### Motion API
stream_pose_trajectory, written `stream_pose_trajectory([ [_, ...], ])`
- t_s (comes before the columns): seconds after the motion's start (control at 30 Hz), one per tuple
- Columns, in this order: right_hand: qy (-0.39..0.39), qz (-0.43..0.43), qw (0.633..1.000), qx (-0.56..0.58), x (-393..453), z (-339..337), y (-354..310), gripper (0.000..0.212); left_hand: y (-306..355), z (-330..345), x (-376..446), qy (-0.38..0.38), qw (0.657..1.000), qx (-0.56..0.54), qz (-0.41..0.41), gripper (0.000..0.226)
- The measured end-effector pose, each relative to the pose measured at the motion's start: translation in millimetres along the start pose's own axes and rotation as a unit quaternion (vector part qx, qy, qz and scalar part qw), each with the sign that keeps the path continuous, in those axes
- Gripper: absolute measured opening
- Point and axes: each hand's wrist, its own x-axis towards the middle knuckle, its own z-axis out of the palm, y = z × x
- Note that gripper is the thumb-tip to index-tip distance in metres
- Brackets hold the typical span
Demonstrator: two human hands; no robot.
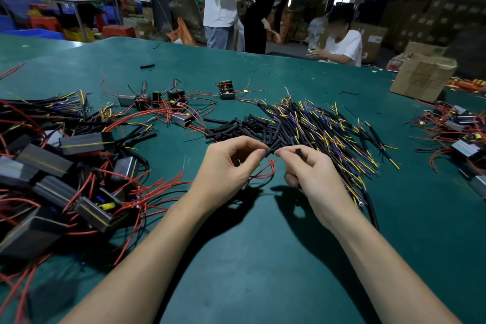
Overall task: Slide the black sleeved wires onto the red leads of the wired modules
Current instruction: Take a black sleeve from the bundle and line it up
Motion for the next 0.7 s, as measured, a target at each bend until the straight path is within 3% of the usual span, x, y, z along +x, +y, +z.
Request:
stream_pose_trajectory([
  [0.13, -0.002, -0.031, 0.999, -0.014, -1.6, 2.7, 0.1, 0.012, 3.1, -2.0, 0.0, 0.005, 1.000, 0.017, 0.022, 0.013],
  [0.33, 0.002, -0.057, 0.998, 0.002, -2.6, 0.4, -2.6, 0.007, 3.7, -4.3, 1.9, -0.055, 0.997, 0.057, 0.006, 0.028],
  [0.43, 0.023, -0.067, 0.997, 0.020, -3.1, 2.4, -4.4, 0.005, 5.2, 2.5, 0.1, -0.034, 0.998, 0.049, -0.001, 0.026],
  [0.57, 0.046, -0.059, 0.997, 0.012, -2.7, 2.4, -3.6, 0.006, 6.8, 5.9, -1.0, 0.000, 0.997, -0.041, -0.058, 0.014],
  [0.7, 0.044, -0.050, 0.998, 0.012, -4.0, 2.2, -4.0, 0.007, 7.8, 5.1, -1.8, -0.006, 0.996, -0.061, -0.067, 0.007],
])
